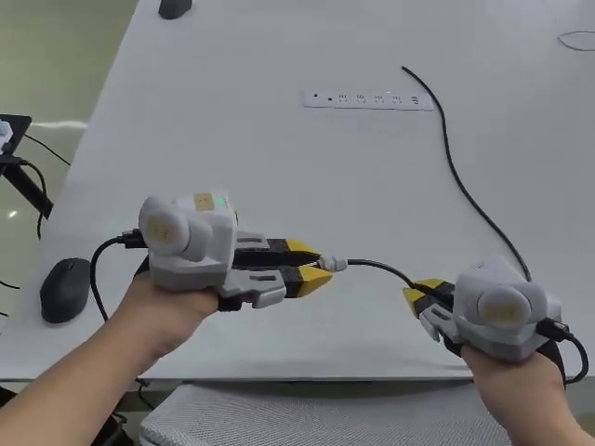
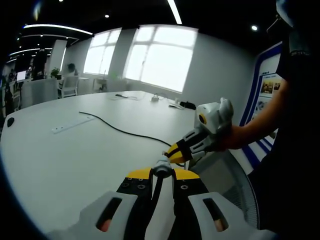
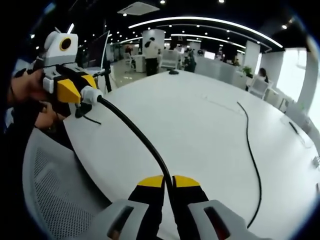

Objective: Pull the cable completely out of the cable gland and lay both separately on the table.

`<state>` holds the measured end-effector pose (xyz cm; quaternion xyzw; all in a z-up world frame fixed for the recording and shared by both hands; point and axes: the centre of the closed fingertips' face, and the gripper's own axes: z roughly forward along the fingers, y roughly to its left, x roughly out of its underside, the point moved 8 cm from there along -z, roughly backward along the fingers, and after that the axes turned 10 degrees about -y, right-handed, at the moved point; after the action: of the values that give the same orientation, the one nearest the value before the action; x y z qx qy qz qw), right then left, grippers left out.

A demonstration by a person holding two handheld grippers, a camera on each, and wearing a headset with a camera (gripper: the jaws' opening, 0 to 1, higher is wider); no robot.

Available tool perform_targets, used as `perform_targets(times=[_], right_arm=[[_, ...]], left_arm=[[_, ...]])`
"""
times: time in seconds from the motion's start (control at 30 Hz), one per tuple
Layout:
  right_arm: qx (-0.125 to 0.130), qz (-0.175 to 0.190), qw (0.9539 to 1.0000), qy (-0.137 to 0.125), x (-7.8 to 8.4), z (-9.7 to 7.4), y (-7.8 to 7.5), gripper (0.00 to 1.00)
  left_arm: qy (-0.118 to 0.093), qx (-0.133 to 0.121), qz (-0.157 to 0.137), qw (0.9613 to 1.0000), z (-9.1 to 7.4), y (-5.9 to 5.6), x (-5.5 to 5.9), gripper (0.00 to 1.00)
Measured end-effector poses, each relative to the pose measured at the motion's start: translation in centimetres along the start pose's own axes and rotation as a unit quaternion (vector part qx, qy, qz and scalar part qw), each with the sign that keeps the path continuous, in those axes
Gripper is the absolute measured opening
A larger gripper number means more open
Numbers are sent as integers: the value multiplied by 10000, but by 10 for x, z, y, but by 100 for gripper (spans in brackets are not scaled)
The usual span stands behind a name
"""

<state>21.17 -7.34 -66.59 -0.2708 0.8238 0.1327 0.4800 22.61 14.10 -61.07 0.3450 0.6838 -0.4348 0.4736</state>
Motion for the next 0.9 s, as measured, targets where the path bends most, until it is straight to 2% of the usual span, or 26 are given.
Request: perform_targets(times=[0.13, 0.23, 0.3, 0.37, 0.4, 0.6, 0.67, 0.73, 0.83, 0.9], right_arm=[[-172, -184, 9997, 16, -3, -1, 5, 2], [-258, -170, 9995, 5, -9, -3, 8, 10], [-379, -290, 9988, -73, -17, -3, 11, 13], [-499, -480, 9976, -46, -26, -4, 16, 18], [-586, -731, 9955, -145, -34, -4, 19, 18], [-931, -1396, 9854, -288, -63, 3, 39, 17], [-1012, -1644, 9810, -188, -67, 8, 45, 15], [-1091, -1710, 9791, -144, -69, 14, 50, 14], [-1156, -1989, 9731, -87, -71, 21, 54, 12], [-1176, -2024, 9721, -111, -73, 21, 55, 9]], left_arm=[[74, -48, 19, 10000, 0, 2, 2, 15], [89, -58, 33, 9999, -1, 2, 3, 15], [89, -57, 9, 9999, -1, 1, 3, 15], [85, -58, -12, 9999, 0, 2, 4, 15], [85, -52, -29, 9999, 0, 2, 4, 15], [87, -39, -26, 10000, 0, 4, 4, 15], [97, -45, -37, 9999, 0, 5, 4, 15], [93, -29, -30, 9999, 0, 5, 3, 15], [118, 6, -20, 9999, 1, 6, 3, 15], [112, 9, -16, 9999, 1, 6, 3, 15]])
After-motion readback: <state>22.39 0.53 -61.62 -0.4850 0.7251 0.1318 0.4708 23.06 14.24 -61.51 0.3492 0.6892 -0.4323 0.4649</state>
